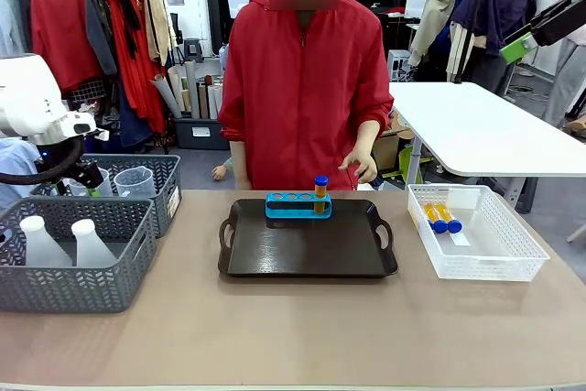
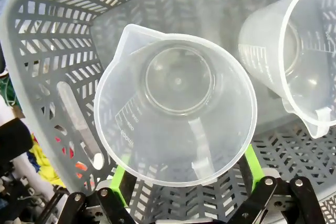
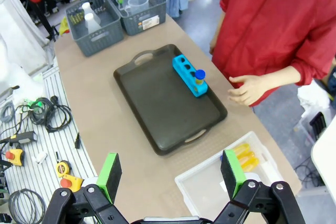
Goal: Prepare the laboratory tools.
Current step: Pick up one Large Measuring Cup and place it on the Handle tray.
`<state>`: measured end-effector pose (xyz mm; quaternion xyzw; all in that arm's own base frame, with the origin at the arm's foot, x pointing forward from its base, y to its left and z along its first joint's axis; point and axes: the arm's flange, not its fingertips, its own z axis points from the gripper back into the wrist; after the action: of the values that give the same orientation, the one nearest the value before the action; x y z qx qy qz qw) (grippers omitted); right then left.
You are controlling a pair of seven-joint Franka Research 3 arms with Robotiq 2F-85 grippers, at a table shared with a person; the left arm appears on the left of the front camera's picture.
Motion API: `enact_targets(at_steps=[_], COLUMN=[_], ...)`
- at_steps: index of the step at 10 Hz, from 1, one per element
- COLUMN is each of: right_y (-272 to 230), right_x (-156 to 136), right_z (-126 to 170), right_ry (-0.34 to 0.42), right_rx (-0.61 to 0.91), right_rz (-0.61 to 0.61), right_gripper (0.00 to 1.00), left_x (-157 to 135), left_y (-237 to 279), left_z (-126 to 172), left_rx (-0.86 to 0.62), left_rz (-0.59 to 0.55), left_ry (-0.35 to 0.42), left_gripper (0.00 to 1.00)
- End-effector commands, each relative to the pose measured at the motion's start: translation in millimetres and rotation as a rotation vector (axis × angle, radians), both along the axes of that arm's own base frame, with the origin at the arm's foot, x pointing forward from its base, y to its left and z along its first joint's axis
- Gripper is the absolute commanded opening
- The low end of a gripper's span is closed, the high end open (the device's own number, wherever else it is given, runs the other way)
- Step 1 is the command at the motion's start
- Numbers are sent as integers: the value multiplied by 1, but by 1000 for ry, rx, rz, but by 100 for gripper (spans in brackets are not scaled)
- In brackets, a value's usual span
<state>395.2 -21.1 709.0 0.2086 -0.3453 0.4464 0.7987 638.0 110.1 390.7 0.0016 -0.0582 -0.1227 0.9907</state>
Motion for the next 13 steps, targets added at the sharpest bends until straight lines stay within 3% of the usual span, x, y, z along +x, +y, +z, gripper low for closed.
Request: enact_targets(at_steps=[1, 5, 10, 13], right_y=[1, 1, 1, 1], right_x=[-1, -1, -1, -1], right_z=[1, 1, 1, 1], right_ry=[-5, -5, -5, -5], right_rx=[6, 6, 6, 6], right_rz=[8, 8, 8, 8], right_gripper=[100, 100, 100, 100], left_x=[5, 5, 3, -5], left_y=[5, 8, 10, 4], left_z=[0, 3, 11, 41], left_rx=[-10, -15, -10, -9], left_rz=[-4, 11, 17, -8], left_ry=[-7, -18, -26, -41], left_gripper=[81, 3, 0, 0])
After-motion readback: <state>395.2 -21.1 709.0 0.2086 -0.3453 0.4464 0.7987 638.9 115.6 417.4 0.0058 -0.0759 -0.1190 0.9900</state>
